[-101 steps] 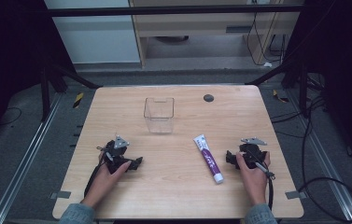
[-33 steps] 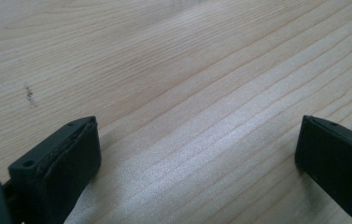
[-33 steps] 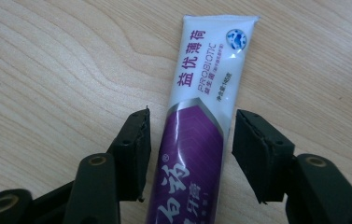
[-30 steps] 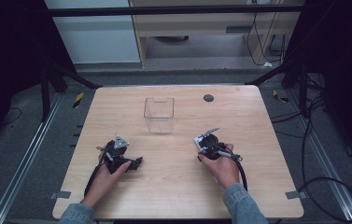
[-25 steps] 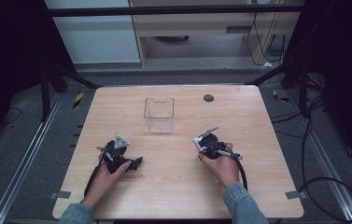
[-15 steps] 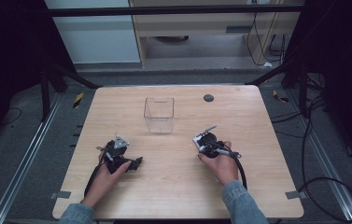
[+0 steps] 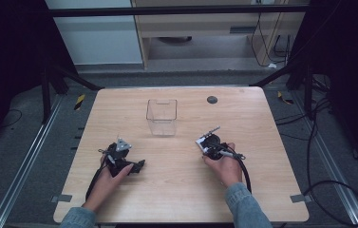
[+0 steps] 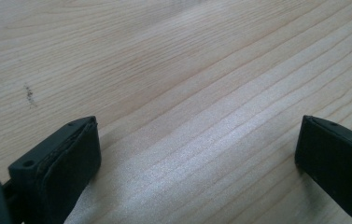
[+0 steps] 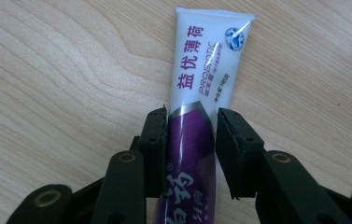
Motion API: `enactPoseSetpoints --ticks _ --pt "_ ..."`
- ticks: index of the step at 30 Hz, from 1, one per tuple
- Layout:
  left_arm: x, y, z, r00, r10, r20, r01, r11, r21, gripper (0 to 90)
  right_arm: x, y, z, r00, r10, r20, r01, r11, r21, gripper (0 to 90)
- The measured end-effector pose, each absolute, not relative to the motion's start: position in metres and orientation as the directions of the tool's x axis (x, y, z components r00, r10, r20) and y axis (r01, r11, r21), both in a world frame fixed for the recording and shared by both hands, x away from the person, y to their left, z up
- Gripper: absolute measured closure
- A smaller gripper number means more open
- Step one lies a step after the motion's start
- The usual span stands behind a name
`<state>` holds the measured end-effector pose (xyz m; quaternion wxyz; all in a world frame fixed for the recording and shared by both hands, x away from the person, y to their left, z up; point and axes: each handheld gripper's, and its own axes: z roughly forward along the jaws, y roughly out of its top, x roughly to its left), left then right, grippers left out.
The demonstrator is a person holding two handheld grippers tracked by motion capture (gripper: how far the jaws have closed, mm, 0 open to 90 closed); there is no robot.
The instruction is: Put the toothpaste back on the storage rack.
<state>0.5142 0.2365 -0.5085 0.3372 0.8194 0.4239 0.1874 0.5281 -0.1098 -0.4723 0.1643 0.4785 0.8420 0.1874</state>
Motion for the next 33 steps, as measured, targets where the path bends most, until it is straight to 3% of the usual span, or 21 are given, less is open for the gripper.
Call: enactPoseSetpoints --ticks 14,33 --pt "0.514 0.237 -0.509 0.57 0.821 0.021 0.568 -0.413 0.712 0.0 0.529 -0.109 -0.477 -0.464 0.882 -0.082 0.754 0.442 0.486 52.8" --pt "0.514 0.237 -0.509 0.57 0.821 0.021 0.568 -0.413 0.712 0.0 0.536 -0.12 -0.473 -0.468 0.883 -0.018 0.777 0.422 0.467 72.8"
